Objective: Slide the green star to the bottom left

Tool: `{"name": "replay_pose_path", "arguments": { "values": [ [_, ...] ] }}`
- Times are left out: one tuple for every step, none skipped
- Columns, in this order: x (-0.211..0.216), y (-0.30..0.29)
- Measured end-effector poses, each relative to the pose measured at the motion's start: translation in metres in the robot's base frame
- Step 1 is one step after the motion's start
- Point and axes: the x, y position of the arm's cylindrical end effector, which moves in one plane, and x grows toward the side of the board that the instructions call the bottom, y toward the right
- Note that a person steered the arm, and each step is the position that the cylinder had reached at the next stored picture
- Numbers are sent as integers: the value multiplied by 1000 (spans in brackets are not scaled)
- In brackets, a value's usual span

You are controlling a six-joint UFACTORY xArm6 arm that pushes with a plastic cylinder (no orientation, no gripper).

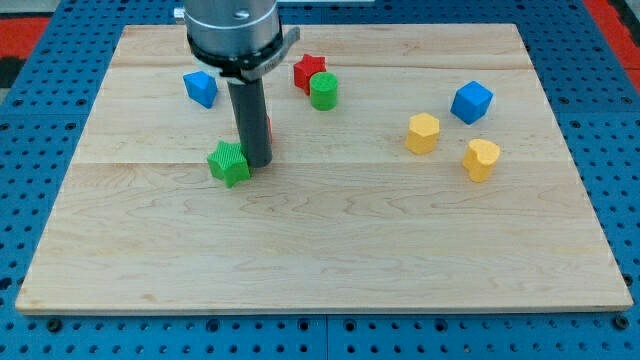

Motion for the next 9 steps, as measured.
{"name": "replay_pose_path", "arguments": {
  "values": [
    [-7,-38],
    [4,-57],
    [31,-53],
    [43,-75],
    [28,-119],
    [27,-159],
    [56,-161],
    [61,-161],
    [38,-160]
  ]
}}
